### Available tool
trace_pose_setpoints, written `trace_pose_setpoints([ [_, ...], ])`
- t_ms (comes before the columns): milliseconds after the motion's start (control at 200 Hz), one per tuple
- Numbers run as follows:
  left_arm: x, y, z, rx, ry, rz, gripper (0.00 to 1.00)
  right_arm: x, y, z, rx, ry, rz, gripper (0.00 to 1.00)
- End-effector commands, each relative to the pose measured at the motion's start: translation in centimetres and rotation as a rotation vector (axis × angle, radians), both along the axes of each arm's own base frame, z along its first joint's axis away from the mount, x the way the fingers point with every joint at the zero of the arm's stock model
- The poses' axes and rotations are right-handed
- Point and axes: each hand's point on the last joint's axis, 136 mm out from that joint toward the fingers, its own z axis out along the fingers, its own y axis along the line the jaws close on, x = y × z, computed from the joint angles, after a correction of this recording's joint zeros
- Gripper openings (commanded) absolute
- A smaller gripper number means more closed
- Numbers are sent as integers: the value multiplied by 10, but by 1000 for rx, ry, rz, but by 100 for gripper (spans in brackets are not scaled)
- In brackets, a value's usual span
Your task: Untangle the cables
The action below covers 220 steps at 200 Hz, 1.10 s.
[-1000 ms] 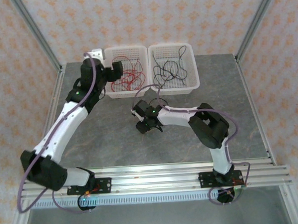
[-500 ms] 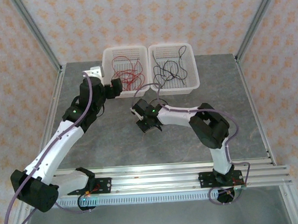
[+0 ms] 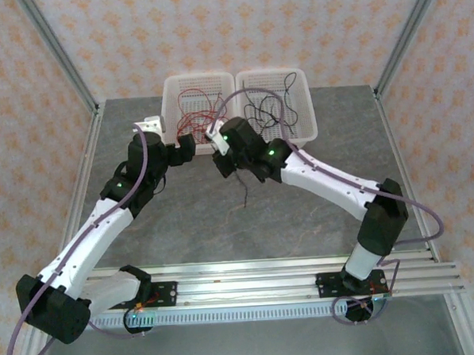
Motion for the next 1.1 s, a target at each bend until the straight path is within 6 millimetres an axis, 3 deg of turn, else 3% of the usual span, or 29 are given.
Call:
trace_pose_setpoints([
  [0, -4, -1, 15, -34, -57, -15, 99, 19, -25, 68, 39, -140, -70, 0],
  [205, -10, 0, 20, -43, -71, -22, 96, 57, -52, 162, 153, -313, -190, 0],
  [340, -15, 2, 24, -45, -81, -21, 96, 91, -76, 210, 206, -414, -308, 0],
  [410, -18, 4, 26, -45, -86, -19, 96, 112, -93, 225, 232, -453, -373, 0],
  [556, -23, 6, 29, -42, -94, -22, 97, 159, -115, 232, 253, -489, -440, 0],
  [691, -26, 7, 30, -32, -92, -25, 99, 201, -130, 214, 269, -467, -468, 0],
  [836, -27, 7, 29, -23, -89, -25, 99, 241, -140, 169, 254, -412, -497, 0],
  [1096, -26, 3, 29, -30, -84, -48, 98, 294, -150, 46, 154, -240, -566, 0],
])
